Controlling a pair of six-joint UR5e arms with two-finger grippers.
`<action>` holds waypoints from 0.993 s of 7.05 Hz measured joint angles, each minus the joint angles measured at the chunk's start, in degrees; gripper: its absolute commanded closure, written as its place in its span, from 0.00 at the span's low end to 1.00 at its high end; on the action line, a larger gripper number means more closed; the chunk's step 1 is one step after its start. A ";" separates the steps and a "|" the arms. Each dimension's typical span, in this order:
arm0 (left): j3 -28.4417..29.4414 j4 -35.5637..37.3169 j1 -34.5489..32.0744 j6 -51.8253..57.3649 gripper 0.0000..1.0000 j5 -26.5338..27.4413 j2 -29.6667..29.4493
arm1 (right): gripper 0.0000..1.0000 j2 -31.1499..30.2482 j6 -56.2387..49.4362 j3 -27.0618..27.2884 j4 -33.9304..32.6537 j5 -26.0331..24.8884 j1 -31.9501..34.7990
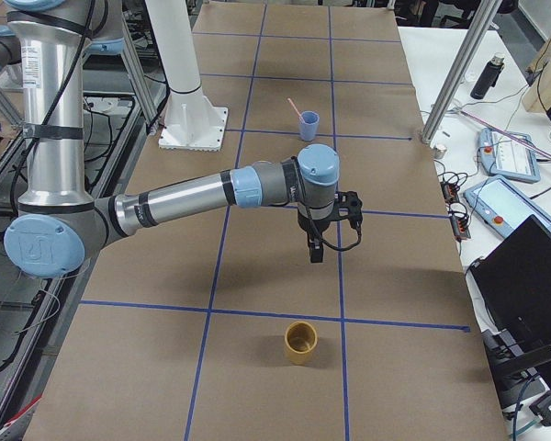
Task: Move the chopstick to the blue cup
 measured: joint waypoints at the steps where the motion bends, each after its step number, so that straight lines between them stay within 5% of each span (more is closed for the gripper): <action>1: -0.13 0.04 -0.50 0.11 0.02 0.01 -0.31 | 0.00 0.31 0.22 -0.66 0.03 -0.11 0.28; 7: 2.60 -1.90 -1.06 -0.06 0.02 0.02 -0.97 | 0.00 0.33 -0.07 -1.89 0.06 -0.32 1.58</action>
